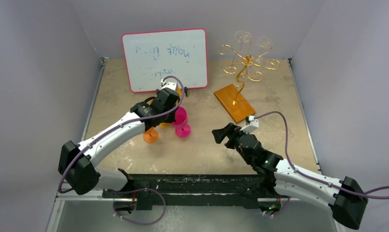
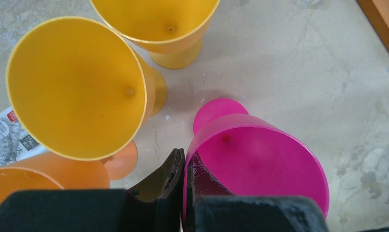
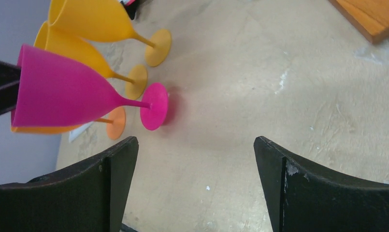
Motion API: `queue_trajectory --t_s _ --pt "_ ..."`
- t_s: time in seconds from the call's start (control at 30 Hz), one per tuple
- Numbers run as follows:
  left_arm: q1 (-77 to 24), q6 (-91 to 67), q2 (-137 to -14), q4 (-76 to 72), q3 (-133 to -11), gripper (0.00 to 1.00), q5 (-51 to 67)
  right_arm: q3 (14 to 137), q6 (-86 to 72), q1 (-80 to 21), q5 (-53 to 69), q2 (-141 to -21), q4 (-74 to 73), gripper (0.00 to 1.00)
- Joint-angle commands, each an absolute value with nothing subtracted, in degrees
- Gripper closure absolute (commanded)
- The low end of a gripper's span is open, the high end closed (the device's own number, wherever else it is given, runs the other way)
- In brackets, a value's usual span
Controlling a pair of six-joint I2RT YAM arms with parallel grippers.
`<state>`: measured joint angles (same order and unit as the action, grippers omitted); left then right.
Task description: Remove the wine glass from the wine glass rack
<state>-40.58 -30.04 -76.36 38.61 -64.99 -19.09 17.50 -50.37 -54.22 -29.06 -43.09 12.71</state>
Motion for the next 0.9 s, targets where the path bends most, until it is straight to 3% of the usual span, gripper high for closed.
queue_trajectory --t_s 0.0,0.37,0.5,0.87 --pt "-40.83 -27.9 -78.91 34.92 -68.01 1.0 -25.18 14.57 -62.58 -49.83 -21.66 -41.77 14.31 0.08" --pt "-40.76 -28.34 -84.81 32.96 -70.2 1.0 -25.99 13.62 -63.87 -49.09 -21.47 -38.4 12.17 0.08" --pt "-40.77 -28.99 -85.77 34.58 -71.41 0.88 -28.27 13.97 -63.23 -48.87 -21.44 -38.56 10.26 0.08" --pt "-40.67 -28.81 -85.08 36.5 -73.98 0.76 -27.81 14.6 -62.73 -48.6 -22.06 -37.97 8.66 0.08"
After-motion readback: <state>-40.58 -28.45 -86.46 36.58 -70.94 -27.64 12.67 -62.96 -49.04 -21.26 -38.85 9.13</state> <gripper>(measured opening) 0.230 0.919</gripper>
